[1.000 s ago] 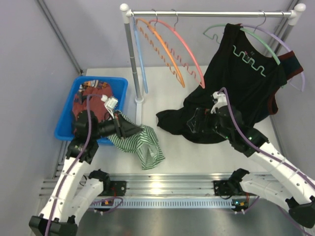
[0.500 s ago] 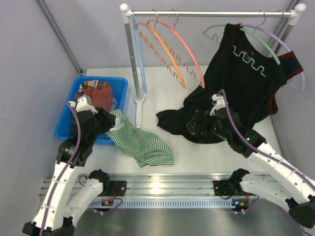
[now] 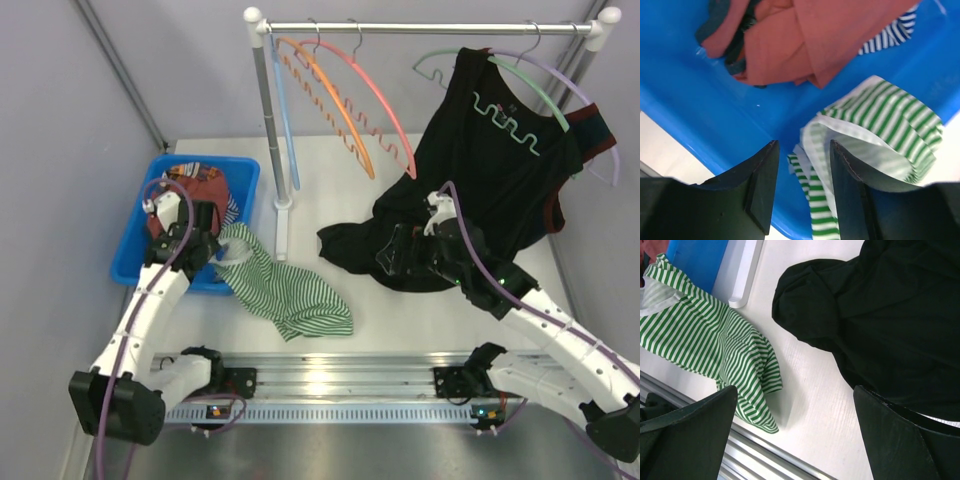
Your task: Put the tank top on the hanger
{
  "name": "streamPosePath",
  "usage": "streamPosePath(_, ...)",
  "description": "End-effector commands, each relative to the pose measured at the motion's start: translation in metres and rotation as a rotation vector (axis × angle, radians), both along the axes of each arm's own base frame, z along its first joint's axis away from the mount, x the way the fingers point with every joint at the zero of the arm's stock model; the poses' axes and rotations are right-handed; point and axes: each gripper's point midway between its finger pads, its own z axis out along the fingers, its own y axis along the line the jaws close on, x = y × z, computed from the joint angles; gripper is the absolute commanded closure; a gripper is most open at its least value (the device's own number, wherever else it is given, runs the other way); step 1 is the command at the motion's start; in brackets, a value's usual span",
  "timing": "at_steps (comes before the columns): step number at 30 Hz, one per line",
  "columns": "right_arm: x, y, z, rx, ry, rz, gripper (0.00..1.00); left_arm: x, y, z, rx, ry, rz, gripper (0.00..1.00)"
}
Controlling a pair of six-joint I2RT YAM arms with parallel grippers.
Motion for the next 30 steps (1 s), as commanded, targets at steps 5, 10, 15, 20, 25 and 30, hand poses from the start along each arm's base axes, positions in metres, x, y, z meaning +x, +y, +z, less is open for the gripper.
streamPosePath(5,-0.004,0.007,0.004,0.042,-0.019,0.025,0.0,0.008,0.018,-0.018,-0.039,0.038,-0.011,0.49)
streamPosePath(10,-0.004,0.008,0.0,0.041,-0.01,0.022,0.0,0.013,0.005,-0.027,-0.102,0.034,-0.078,0.51)
streamPosePath(15,-0.004,0.007,0.0,0.043,-0.01,0.021,0.0,0.014,0.002,-0.035,-0.108,0.042,-0.099,0.52)
streamPosePath(20,-0.004,0.008,0.0,0.047,-0.011,0.022,0.0,0.013,0.007,-0.042,-0.095,0.056,-0.071,0.53)
streamPosePath(25,-0.004,0.008,0.0,0.052,-0.011,0.023,0.0,0.014,0.01,-0.051,-0.09,0.044,-0.045,0.61)
streamPosePath(30,-0.005,0.008,0.0,0.05,-0.011,0.026,0.0,0.021,0.005,-0.044,-0.114,-0.001,-0.065,0.94)
